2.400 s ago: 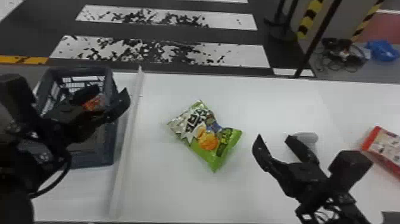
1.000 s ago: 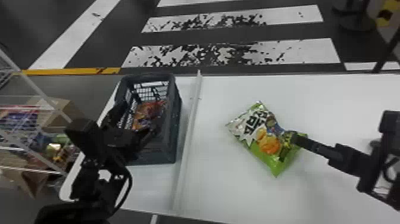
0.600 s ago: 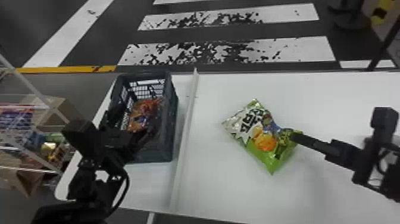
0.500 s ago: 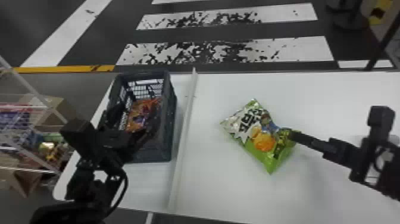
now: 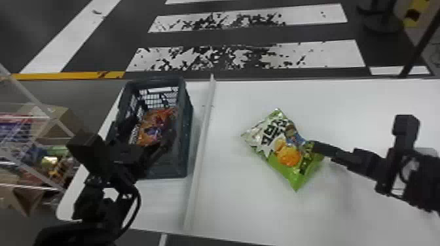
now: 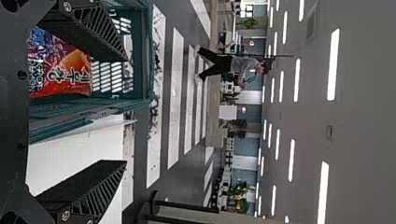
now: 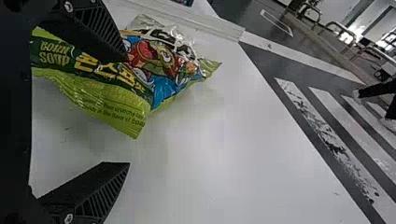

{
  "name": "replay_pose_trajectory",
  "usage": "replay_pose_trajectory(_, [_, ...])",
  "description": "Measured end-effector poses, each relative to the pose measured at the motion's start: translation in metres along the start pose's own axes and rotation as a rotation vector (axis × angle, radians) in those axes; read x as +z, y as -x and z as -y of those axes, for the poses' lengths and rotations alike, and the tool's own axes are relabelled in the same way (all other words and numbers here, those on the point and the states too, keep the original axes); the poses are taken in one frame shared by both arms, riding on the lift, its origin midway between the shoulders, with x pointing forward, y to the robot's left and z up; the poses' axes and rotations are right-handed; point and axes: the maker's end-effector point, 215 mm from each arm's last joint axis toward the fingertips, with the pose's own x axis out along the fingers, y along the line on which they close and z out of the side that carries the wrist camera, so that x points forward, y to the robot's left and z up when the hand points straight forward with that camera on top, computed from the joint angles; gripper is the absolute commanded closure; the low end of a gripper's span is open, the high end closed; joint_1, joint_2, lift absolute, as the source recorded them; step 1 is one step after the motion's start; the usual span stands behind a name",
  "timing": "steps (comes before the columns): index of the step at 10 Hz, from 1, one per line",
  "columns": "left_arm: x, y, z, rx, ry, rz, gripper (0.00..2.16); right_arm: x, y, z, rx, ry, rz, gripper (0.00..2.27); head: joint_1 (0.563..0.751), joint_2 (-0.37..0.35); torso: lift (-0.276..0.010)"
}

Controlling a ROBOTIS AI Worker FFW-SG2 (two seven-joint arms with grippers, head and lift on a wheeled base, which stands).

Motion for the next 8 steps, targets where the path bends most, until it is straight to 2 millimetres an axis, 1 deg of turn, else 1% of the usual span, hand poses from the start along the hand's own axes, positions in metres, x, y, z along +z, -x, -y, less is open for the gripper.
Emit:
replay_pose_trajectory(1, [-0.002, -0.001, 0.001, -0.003, 0.004, -0.002, 0.1, -0.001, -0.004, -0.002, 0.014, -0.014, -0.012, 0.98, 0.695, 0.177, -0.095])
replay_pose_trajectory(2, [-0.003, -0.002, 0.001, -0.005, 0.006, -0.005, 0.1, -0.001, -0.007, -0.006, 0.032, -0.031, -0.026, 1.95, 0.695, 0.181, -0.095])
replay_pose_trajectory(3, [-0.005, -0.002, 0.001, -0.007, 0.008, -0.007, 0.1, -0.003, -0.008, -0.005, 0.035, -0.045, -0.037, 2.25, 0.695, 0.182, -0.095])
replay_pose_trajectory(5, [-0.005, -0.003, 0.0, -0.006, 0.008, -0.008, 0.1, -0.002, -0.003, -0.013, 0.085, -0.096, -0.033, 2.25, 0.695, 0.186, -0.095])
replay_pose_trajectory(7, [-0.007, -0.004, 0.0, -0.007, 0.012, -0.011, 0.1, -0.002, 0.013, -0.029, 0.178, -0.176, -0.033, 2.25, 0.695, 0.191, -0.095])
replay_pose_trajectory(8, [-0.009, -0.005, 0.0, -0.007, 0.016, -0.013, 0.1, 0.001, 0.024, -0.035, 0.202, -0.191, -0.027, 2.25, 0.695, 0.19, -0.095])
